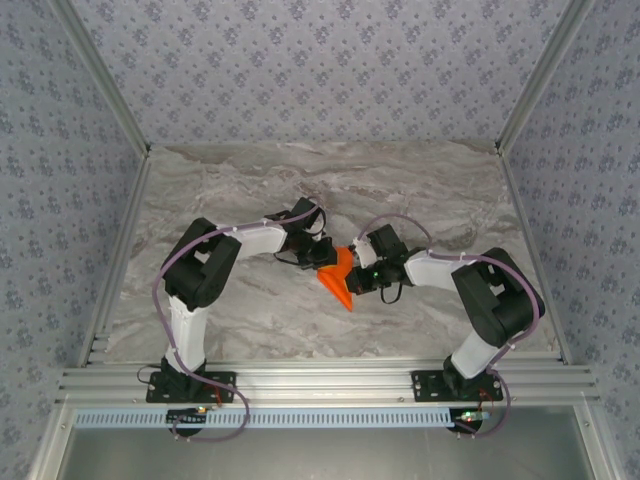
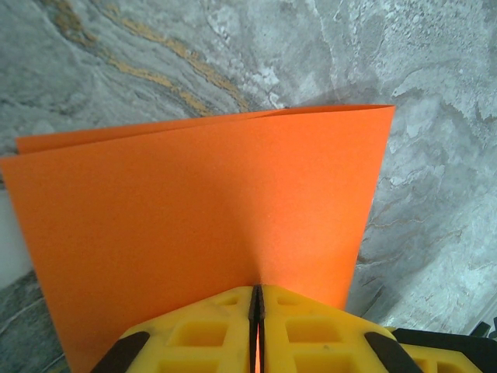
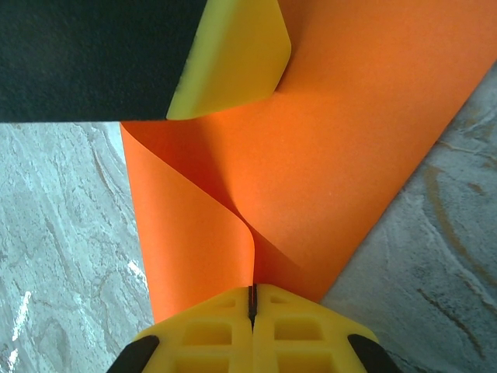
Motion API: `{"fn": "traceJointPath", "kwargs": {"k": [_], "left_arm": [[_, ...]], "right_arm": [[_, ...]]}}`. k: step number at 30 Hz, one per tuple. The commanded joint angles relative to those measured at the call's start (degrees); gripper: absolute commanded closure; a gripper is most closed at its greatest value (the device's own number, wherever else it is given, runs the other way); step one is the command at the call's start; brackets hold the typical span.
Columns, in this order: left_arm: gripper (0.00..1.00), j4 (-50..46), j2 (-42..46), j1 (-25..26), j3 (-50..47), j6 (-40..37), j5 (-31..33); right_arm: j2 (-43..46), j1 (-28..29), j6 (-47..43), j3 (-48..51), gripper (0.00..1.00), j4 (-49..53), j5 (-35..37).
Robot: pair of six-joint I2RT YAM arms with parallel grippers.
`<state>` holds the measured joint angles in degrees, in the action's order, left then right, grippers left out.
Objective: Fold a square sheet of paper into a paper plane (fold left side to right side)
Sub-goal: Third fold the triangle at the center of the table.
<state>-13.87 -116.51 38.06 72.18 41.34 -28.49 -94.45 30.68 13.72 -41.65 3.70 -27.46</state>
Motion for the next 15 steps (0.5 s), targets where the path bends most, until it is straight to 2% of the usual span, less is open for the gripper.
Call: {"fn": "traceJointPath", "kwargs": {"k": [1,5,10,15], "left_arm": [[0.89,-3.4,0.0,0.7,0.5,-1.6,1.3],[0.88,-5.3,2.6,0.2,1.5,-3.0,2.0],[0.81,-8.2,7.7,-1.1,2.4,-5.1,3.8],[0.79,-7.4,13.7,-1.7,-1.4,-5.5,6.5]], "right_arm": [[-2.0,0.3,-1.1,-0.5,0.97,3.8,2.4],[-2.1,0.3,-1.6,-0.3,0.97,5.6,3.0],[-2.4,0.3,-2.0,0.2,0.98,6.5,3.0],[-2.7,0.4,-2.2,0.2,0.98,6.6,2.5]]}}
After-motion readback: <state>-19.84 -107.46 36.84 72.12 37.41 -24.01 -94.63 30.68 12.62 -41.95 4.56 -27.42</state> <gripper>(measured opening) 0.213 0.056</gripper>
